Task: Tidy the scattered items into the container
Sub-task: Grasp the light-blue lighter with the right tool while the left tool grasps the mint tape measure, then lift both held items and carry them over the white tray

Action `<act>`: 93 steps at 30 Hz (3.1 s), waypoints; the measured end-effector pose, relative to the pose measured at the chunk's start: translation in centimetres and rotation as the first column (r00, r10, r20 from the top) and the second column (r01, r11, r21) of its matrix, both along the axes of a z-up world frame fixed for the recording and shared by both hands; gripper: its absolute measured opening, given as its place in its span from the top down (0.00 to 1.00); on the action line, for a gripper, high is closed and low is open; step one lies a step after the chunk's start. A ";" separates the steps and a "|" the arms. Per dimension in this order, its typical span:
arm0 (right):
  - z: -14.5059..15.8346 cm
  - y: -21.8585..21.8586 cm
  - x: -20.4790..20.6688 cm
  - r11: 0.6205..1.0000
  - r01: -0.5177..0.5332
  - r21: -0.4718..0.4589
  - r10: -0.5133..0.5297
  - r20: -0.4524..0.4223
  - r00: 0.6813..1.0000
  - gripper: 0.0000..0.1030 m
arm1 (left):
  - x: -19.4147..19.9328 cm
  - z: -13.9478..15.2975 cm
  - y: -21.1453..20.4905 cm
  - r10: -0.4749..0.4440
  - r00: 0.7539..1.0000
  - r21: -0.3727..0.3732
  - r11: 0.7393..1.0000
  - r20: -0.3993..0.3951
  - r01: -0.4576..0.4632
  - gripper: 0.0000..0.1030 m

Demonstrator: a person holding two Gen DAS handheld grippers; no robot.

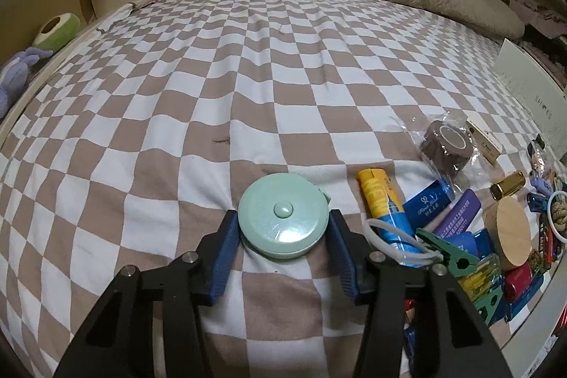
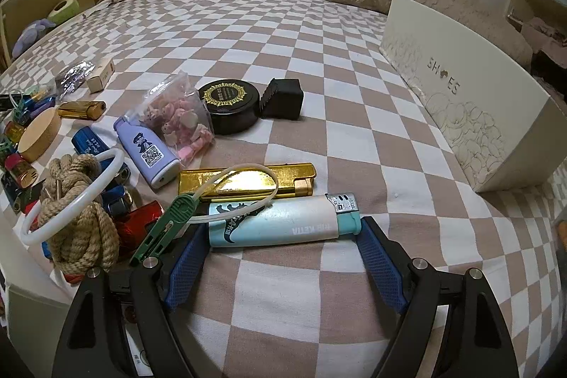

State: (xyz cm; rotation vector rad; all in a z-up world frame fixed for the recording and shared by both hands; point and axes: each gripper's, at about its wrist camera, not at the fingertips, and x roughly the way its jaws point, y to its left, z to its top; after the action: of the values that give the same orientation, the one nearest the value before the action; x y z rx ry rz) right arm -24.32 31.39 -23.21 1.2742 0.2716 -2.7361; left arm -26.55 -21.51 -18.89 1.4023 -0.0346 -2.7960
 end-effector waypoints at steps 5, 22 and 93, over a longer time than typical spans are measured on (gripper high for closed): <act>0.1 0.0 0.1 1.000 0.001 0.003 -0.001 -0.014 1.000 0.19 | -0.6 0.8 2.0 0.059 0.997 -0.032 0.998 -0.048 -0.060 0.52; 2.8 1.5 1.1 0.987 0.151 0.052 -0.142 -0.151 0.978 0.28 | -0.8 4.8 4.9 0.207 0.965 0.023 0.978 -0.163 -0.206 0.52; 11.2 -4.1 11.6 0.973 -0.129 -0.192 0.102 -0.142 0.985 0.20 | 19.0 6.8 12.1 -0.126 0.967 0.113 0.982 -0.222 0.154 0.51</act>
State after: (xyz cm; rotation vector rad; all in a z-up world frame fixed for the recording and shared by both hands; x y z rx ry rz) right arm -12.68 27.28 -12.04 0.9977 0.0750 -2.6713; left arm -7.55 -9.45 -12.10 1.1528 0.0529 -3.1027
